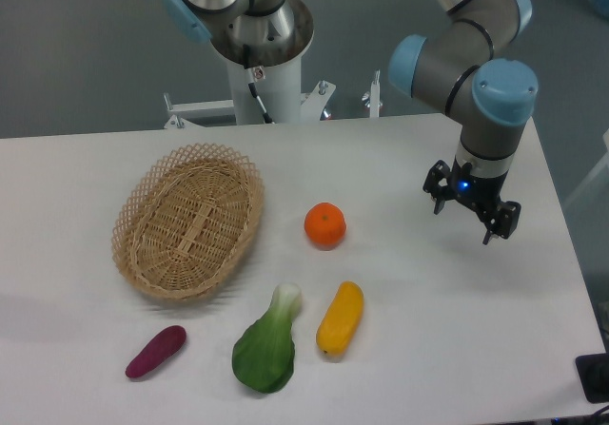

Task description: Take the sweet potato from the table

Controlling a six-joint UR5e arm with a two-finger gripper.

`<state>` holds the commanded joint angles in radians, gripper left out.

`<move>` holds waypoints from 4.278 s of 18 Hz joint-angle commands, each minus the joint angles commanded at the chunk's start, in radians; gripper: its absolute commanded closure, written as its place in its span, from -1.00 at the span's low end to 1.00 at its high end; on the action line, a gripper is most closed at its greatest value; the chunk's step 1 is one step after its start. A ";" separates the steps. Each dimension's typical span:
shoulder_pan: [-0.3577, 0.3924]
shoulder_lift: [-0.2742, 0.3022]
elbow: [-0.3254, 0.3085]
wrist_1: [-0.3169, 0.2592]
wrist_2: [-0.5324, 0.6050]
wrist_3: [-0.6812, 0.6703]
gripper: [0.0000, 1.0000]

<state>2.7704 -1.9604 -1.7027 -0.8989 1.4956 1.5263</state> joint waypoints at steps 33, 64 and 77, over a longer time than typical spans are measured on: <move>-0.639 -0.185 0.242 0.006 -0.003 -0.862 -1.00; -0.778 -0.249 0.245 -0.006 -0.003 -0.876 0.88; -0.497 -0.049 0.135 -0.014 -0.003 -0.833 0.87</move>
<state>2.2730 -2.0097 -1.5675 -0.9127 1.4926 0.6931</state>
